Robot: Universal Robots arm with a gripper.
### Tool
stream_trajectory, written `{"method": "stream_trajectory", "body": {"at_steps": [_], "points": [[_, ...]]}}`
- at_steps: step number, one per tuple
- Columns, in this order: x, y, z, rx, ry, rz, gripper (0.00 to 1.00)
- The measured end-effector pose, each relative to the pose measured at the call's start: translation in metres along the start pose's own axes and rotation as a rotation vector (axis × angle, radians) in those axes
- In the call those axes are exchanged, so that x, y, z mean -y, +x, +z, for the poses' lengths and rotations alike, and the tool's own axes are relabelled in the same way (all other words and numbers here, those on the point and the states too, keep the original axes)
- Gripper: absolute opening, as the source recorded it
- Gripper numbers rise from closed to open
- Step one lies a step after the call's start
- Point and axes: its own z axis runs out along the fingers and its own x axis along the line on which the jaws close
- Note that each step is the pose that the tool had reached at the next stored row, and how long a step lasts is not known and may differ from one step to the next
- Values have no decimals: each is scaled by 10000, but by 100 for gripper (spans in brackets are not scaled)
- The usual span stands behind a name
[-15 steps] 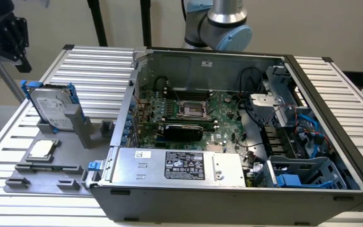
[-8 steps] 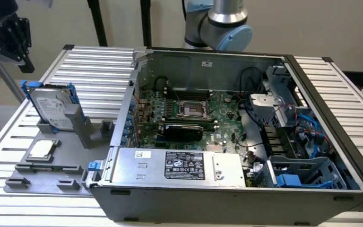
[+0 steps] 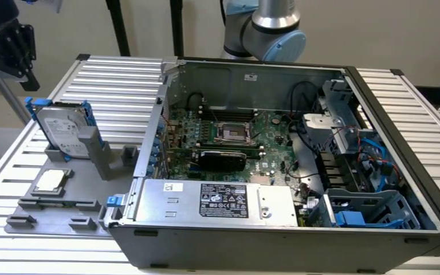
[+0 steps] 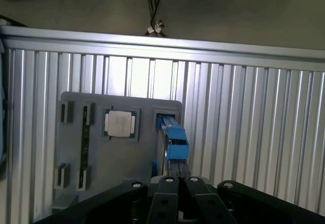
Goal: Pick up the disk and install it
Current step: 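Pick up the disk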
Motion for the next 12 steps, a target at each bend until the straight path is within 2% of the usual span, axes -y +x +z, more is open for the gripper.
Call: {"method": "stream_trajectory", "body": {"at_steps": [1,2,3,4,5,6,7,9,11,12], "points": [[-1,0,0,0,-1,0,12],[-1,1,0,0,-1,0,18],[-2,2,2,0,-1,0,18],[-2,4,3,0,-1,0,24],[-2,7,8,0,0,0,24],[-2,11,12,0,0,0,36],[-2,14,18,0,0,0,36],[-2,20,38,0,-1,1,47],[-2,23,71,0,-1,1,47],[-1,23,89,0,-1,1,54]]}}
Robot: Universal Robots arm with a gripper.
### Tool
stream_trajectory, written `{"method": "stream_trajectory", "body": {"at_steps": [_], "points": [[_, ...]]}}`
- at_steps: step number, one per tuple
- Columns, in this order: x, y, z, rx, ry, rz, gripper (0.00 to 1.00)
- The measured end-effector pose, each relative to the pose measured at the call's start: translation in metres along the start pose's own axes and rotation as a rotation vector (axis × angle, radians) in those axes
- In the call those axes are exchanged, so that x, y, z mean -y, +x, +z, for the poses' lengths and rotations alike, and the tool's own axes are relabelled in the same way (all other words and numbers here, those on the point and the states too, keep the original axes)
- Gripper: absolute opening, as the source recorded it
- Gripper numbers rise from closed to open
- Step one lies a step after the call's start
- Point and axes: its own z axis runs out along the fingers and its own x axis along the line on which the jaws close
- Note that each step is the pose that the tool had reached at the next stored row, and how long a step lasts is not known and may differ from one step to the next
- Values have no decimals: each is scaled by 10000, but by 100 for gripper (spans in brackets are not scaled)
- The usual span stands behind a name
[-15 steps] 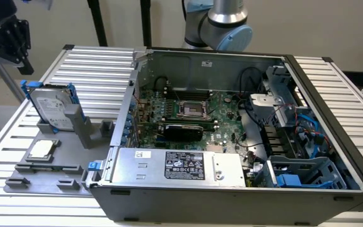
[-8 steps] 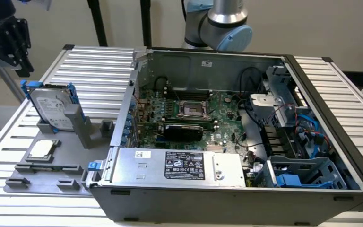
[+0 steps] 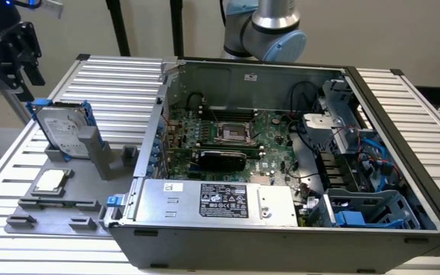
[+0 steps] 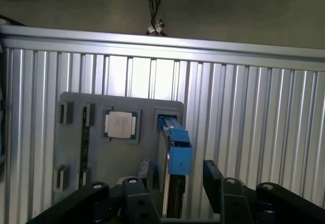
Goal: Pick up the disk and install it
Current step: 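Pick up the disk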
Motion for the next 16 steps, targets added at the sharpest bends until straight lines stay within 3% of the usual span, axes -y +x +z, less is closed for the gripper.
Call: {"method": "stream_trajectory", "body": {"at_steps": [9,16], "points": [[11,3,157,0,1,26,54],[17,-3,173,1,3,30,54]]}}
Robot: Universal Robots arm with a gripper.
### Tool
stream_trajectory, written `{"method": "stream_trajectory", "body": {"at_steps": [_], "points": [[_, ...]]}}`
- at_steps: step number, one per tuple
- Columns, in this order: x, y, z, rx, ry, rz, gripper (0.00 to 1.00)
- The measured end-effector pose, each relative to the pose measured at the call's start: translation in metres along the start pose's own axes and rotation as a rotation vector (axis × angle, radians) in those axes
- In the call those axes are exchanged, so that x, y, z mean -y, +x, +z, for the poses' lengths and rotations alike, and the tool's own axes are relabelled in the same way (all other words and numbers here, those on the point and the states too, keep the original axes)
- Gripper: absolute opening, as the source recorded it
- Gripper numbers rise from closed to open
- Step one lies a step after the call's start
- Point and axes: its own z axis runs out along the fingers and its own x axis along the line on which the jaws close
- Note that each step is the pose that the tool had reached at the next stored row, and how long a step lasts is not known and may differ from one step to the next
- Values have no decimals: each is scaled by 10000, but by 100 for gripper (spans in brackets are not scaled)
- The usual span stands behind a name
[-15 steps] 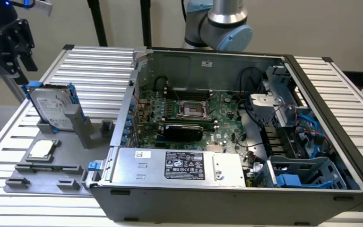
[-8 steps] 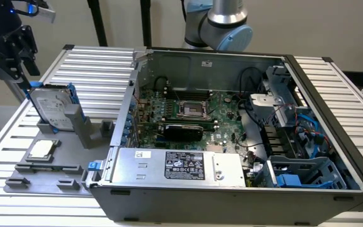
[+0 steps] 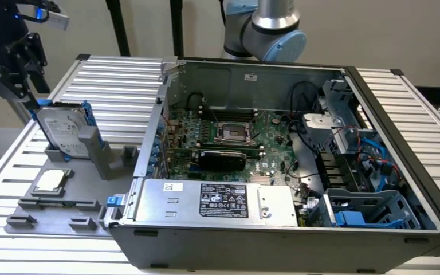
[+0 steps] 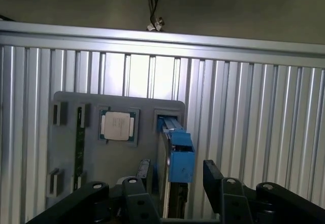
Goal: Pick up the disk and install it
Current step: 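Pick up the disk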
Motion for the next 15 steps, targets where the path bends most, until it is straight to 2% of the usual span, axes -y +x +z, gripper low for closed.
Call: {"method": "stream_trajectory", "body": {"at_steps": [10,15], "points": [[11,-35,37,0,-9,5,54],[12,-36,116,3,-58,69,54]]}}
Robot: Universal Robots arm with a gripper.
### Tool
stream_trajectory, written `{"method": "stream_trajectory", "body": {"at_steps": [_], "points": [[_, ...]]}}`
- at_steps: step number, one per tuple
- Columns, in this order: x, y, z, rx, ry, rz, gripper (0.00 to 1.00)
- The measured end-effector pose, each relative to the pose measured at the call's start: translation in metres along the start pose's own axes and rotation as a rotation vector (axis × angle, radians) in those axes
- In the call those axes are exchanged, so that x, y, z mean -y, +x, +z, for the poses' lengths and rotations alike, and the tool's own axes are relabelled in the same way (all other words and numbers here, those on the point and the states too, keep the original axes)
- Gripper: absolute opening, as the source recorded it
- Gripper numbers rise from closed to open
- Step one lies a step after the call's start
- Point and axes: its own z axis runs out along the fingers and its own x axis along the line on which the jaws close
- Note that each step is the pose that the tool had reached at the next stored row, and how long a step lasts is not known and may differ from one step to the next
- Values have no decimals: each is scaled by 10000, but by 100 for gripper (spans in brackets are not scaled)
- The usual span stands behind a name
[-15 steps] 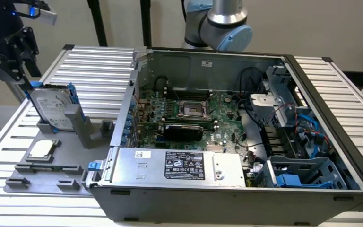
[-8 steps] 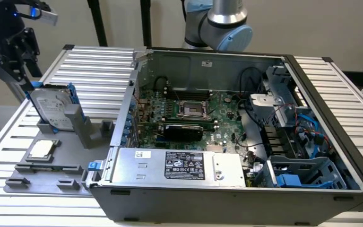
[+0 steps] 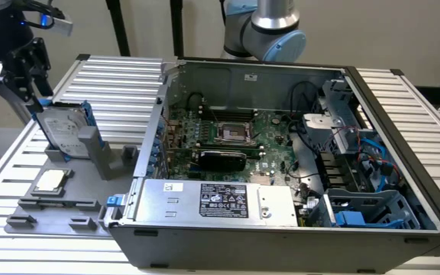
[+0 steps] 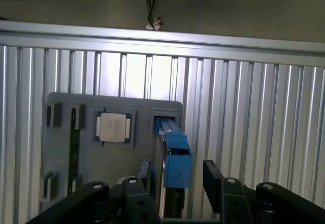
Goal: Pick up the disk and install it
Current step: 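Pick up the disk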
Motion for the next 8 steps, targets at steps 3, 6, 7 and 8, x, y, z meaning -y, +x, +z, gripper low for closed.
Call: {"method": "stream_trajectory", "body": {"at_steps": [3,6,7,8], "points": [[1,1,54,2,-9,81,54],[2,2,108,4,-14,183,54],[2,2,127,5,-13,224,54],[3,3,146,6,-15,269,54]]}}
